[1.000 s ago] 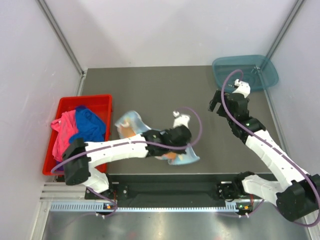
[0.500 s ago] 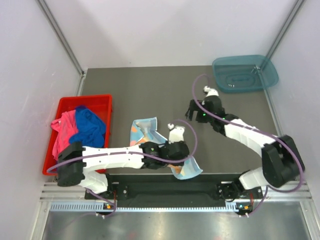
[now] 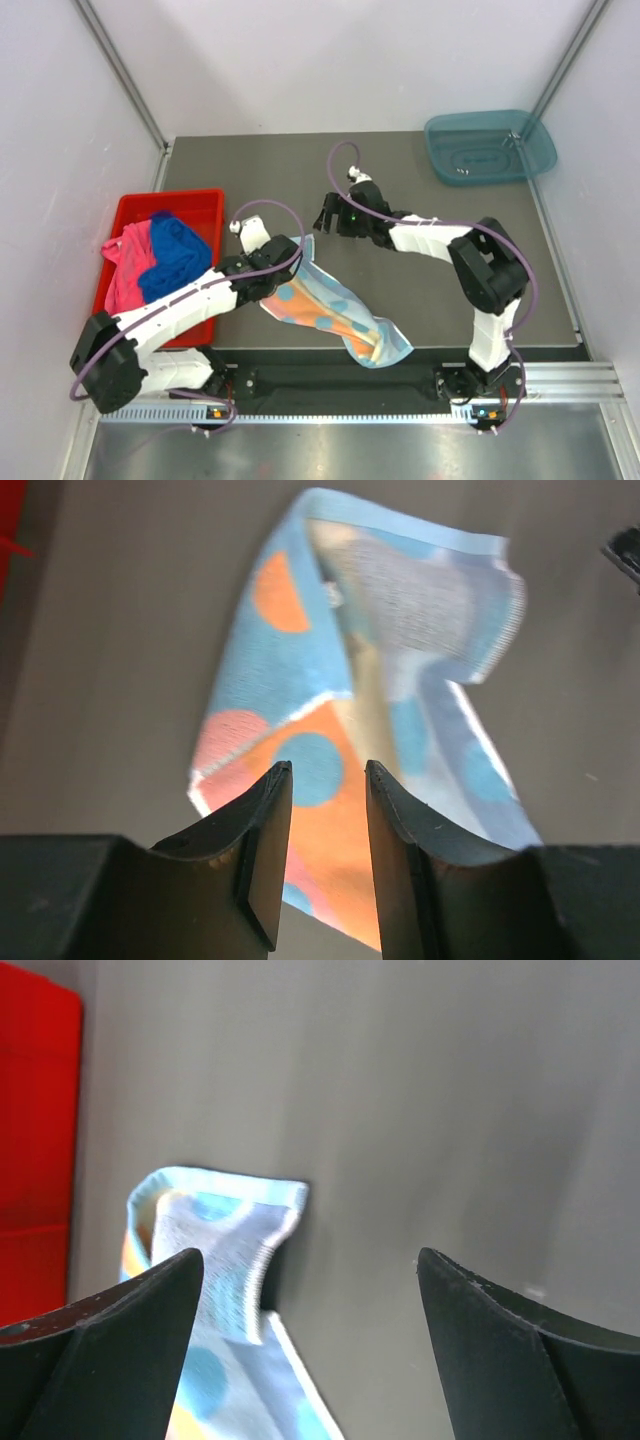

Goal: Fold and stack the towels
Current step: Move the towel to the center of the board, then flatten out the crumpled towel

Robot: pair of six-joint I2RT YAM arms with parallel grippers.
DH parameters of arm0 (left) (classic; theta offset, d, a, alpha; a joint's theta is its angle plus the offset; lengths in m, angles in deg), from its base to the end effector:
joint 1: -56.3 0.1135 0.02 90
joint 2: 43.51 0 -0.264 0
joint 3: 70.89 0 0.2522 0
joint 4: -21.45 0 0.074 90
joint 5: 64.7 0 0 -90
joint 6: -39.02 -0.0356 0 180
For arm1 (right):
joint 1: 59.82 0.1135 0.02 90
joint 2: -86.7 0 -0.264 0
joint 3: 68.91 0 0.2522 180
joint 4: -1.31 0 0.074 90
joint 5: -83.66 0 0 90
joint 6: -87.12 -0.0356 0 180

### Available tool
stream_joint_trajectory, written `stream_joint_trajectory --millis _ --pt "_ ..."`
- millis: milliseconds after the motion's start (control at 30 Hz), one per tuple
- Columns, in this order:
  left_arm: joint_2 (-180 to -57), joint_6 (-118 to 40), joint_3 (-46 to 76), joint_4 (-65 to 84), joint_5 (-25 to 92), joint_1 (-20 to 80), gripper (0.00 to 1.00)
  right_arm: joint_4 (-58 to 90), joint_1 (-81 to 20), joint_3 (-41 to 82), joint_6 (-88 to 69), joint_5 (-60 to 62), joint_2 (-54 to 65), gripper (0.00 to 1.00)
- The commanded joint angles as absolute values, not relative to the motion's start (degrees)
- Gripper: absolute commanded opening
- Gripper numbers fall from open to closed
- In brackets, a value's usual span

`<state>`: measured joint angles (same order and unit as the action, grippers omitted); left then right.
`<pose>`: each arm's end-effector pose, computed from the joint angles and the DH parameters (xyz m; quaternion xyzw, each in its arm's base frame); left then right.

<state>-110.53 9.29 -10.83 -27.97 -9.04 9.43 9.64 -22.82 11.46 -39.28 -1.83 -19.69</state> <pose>0.1682 -0.1501 0.2399 -0.1915 0.8984 -0.0545 0.3915 0.3270 0.2499 0.1944 -0.0230 0.8836 0.3066 0.3532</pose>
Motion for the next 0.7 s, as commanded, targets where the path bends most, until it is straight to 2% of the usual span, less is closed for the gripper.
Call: stream_joint_trajectory --millis 0,67,200,367,433,467,500,667 --pt "-112.5 9.31 -11.69 -27.82 -9.85 12.53 0.4 5.76 -19.22 14.98 -45.76 0.61 -23.42 0.86" --pt "-114.08 9.31 -12.04 -27.64 -10.64 13.15 0.41 4.53 -18.42 15.34 -48.47 0.43 -25.45 0.84" --pt "-115.05 8.87 -13.01 -26.24 -9.24 14.9 0.41 1.37 -17.19 13.67 -52.7 0.43 -27.21 0.7" --pt "-114.96 8.17 -14.06 -24.31 -8.62 15.87 0.41 -0.48 -16.57 14.02 -55.78 -0.27 -29.93 0.64" --pt "-115.23 7.65 -13.8 -23.95 -8.01 16.05 0.41 -0.05 -16.57 15.42 -55.96 -0.62 -31.24 0.58" --pt "-115.14 7.47 -13.72 -23.6 -7.83 16.05 0.41 0.04 -16.66 15.77 -56.22 -0.8 -31.6 0.54" --pt "-115.23 7.29 -13.63 -23.43 -7.74 16.14 0.41 0.04 -16.66 16.04 -56.4 -1.15 -31.95 0.43" --pt "-115.32 5.1 -12.75 -22.2 -6.34 16.23 0.41 0.21 -17.89 16.22 -56.67 -1.94 -32.22 0.11"
